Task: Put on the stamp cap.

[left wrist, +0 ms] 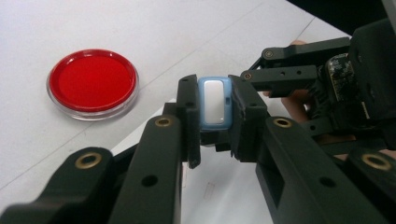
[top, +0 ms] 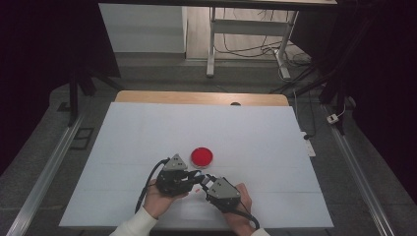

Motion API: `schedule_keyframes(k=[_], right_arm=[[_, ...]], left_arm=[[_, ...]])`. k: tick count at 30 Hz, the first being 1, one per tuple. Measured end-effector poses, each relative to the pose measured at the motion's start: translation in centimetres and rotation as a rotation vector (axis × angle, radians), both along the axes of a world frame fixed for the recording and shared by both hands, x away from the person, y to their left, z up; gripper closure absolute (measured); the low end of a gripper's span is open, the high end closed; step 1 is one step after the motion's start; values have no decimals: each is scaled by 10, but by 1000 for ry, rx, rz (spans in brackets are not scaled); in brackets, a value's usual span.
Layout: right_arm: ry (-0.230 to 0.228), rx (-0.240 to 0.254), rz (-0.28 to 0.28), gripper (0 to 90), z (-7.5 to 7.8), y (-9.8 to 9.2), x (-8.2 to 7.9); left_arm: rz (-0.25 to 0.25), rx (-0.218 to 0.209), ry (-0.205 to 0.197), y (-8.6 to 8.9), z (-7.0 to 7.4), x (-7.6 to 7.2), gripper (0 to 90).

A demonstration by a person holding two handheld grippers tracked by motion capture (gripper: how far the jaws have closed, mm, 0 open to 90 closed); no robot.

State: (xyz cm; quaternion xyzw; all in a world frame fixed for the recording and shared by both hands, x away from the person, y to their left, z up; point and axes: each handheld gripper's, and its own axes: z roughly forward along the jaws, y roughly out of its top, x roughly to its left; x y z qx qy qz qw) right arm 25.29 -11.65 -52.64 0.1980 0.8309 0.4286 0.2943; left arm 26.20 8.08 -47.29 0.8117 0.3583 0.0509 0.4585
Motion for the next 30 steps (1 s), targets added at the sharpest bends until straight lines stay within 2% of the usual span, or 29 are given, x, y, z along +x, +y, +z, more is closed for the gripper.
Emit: schedule_keyframes(k=[12, 15, 18, 22, 25, 30], right_arm=[[-32, -64, 31, 653, -1, 2, -1], [-65, -93, 39, 652, -1, 5, -5], [-43, -78, 43, 652, -1, 3, -2], [-38, -76, 47, 653, -1, 2, -2], [-29, -50, 48, 648, 0, 1, -2], [-1, -43, 40, 647, -1, 0, -1]], left_arm=[[-24, 22, 30, 1, -1, 2, 757], [-28, 32, 35, 0, -3, 3, 757], [-16, 17, 38, -2, -5, 3, 757], [-16, 6, 45, -1, -6, 4, 757], [-15, -11, 52, -1, -8, 4, 757], [-16, -12, 53, -1, -10, 5, 757]])
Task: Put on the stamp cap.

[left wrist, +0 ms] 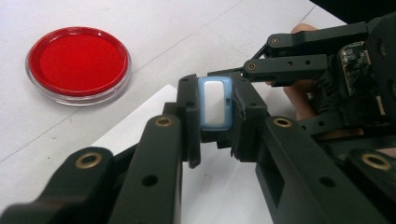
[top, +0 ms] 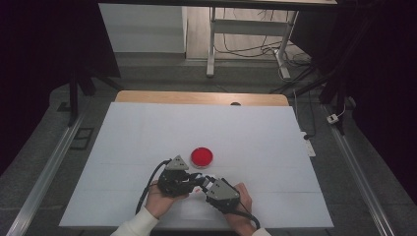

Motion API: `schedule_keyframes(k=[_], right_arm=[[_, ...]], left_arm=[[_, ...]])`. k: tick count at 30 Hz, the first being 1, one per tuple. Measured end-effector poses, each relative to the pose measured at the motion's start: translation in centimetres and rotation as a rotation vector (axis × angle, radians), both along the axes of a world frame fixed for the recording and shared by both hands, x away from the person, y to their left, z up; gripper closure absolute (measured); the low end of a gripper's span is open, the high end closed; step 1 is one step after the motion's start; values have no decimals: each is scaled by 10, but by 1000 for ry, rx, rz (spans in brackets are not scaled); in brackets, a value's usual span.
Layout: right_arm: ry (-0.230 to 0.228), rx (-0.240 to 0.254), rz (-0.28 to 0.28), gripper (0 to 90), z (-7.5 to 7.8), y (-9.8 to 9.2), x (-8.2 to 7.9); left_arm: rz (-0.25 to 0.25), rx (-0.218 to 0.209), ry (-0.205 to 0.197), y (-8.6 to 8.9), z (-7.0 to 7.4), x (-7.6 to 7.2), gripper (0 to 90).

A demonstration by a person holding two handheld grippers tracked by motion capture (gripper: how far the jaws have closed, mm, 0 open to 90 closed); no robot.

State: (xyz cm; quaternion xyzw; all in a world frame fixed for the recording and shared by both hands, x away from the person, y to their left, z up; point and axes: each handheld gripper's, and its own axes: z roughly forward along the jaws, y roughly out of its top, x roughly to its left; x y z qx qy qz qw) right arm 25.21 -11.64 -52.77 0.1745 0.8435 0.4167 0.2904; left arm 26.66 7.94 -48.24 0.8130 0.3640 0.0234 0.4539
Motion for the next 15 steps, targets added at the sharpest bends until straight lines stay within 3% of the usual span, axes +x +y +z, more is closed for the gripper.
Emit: schedule_keyframes(k=[10, 15], right_arm=[[23, 13, 14, 630, 2, -2, 5], [44, 25, 17, 547, 3, -5, 8]], left_arm=[[-1, 0, -44, 2, 5, -2, 755], [11, -14, -64, 5, 9, -3, 755]])
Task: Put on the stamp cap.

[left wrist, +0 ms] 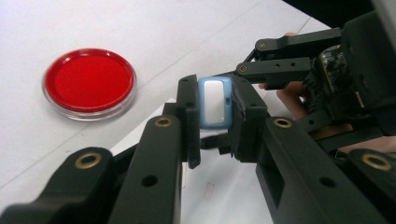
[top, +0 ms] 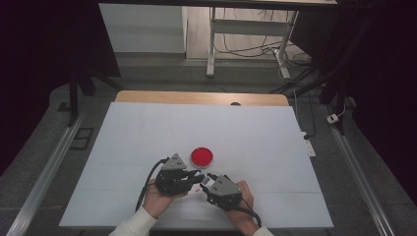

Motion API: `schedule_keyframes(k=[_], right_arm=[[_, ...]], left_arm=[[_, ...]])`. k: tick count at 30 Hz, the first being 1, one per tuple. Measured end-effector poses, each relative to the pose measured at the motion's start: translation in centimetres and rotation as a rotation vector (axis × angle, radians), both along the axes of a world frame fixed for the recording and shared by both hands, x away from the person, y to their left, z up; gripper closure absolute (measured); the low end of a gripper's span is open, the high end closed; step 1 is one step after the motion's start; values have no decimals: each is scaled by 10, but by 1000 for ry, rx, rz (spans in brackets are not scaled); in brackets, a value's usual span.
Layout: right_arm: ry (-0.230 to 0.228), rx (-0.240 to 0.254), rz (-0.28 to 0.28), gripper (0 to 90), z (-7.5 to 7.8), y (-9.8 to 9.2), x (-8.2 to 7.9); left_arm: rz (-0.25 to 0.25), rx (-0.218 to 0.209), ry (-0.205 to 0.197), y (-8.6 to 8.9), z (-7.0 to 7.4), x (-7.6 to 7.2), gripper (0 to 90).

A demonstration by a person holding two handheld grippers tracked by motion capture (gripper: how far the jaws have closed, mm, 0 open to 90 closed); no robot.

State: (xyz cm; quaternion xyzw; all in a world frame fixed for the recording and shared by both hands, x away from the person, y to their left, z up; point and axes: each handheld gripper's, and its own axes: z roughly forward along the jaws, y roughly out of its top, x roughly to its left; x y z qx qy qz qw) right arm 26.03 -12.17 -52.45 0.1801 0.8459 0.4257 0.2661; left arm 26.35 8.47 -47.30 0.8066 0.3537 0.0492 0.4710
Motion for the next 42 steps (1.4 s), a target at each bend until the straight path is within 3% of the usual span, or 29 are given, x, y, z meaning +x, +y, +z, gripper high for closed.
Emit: schedule_keyframes(k=[6, 13, 26, 31, 37, 42], right_arm=[[26, 35, 32, 493, 3, -12, 2], [85, 75, 22, 476, 7, -33, 10], [120, 121, -34, 477, 17, -90, 23], [125, 104, -62, 479, 19, -108, 23], [137, 132, -94, 489, 19, -132, 25], [145, 117, -116, 492, 18, -151, 24]], left_arm=[[11, -17, -19, 6, 5, -1, 754], [26, -23, -37, 12, 7, -1, 753], [27, -30, -73, 17, 9, 0, 753], [35, -29, -94, 20, 10, 1, 753], [49, -21, -110, 25, 11, 2, 752], [61, -22, -121, 30, 13, 1, 752]])
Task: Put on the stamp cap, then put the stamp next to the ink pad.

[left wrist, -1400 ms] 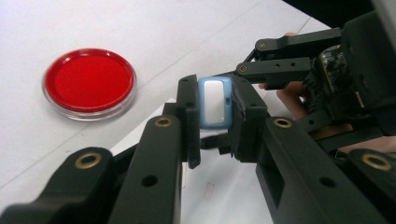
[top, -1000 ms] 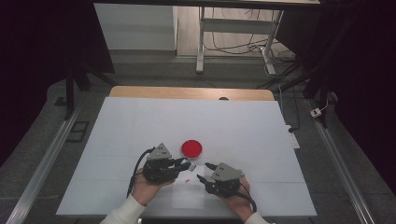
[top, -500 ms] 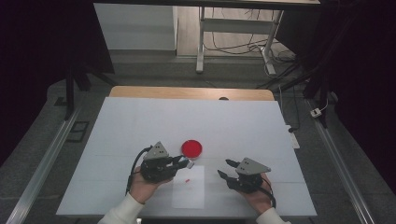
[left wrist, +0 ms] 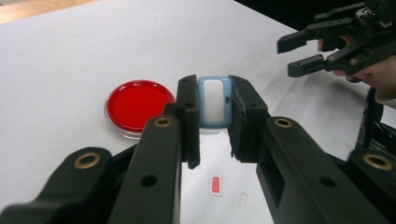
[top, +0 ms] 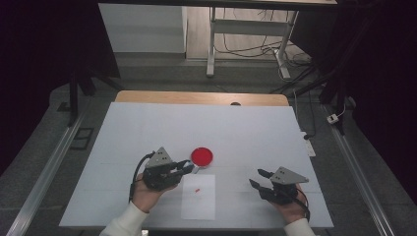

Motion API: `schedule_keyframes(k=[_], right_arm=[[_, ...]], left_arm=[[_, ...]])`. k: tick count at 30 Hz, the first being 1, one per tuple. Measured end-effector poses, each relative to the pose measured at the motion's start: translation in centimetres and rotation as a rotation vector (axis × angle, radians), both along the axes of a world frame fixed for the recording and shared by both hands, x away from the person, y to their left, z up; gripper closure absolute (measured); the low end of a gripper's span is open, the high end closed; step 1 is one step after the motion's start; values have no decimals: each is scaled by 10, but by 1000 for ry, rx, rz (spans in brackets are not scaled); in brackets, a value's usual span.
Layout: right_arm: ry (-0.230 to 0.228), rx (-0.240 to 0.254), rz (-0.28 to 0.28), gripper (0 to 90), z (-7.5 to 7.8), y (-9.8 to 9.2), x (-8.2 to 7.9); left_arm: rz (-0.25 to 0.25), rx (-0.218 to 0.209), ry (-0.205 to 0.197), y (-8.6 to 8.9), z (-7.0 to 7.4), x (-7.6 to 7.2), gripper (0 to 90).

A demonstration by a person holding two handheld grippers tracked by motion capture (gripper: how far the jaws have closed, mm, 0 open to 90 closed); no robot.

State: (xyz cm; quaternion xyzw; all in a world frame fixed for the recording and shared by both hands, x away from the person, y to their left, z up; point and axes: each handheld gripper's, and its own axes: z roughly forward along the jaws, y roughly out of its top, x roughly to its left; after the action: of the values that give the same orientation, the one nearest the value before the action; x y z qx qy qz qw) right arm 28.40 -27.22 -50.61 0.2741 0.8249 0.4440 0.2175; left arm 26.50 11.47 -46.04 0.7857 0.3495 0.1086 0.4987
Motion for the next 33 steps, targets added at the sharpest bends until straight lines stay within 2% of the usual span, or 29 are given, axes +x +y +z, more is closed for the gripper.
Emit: schedule_keyframes(k=[8, 20, 27, 33], right_arm=[[-3, 6, -45, 492, 2, -18, 0], [-3, 3, -36, 492, 1, -17, 1], [2, 5, -44, 492, 1, -19, 2], [1, 6, -54, 492, 2, -20, 3]], left_arm=[[21, -7, -11, 6, 2, 0, 751], [41, 0, -22, 10, 2, 2, 751], [61, 19, -18, 10, -1, 10, 751], [111, 25, -16, 17, -2, 22, 751]])
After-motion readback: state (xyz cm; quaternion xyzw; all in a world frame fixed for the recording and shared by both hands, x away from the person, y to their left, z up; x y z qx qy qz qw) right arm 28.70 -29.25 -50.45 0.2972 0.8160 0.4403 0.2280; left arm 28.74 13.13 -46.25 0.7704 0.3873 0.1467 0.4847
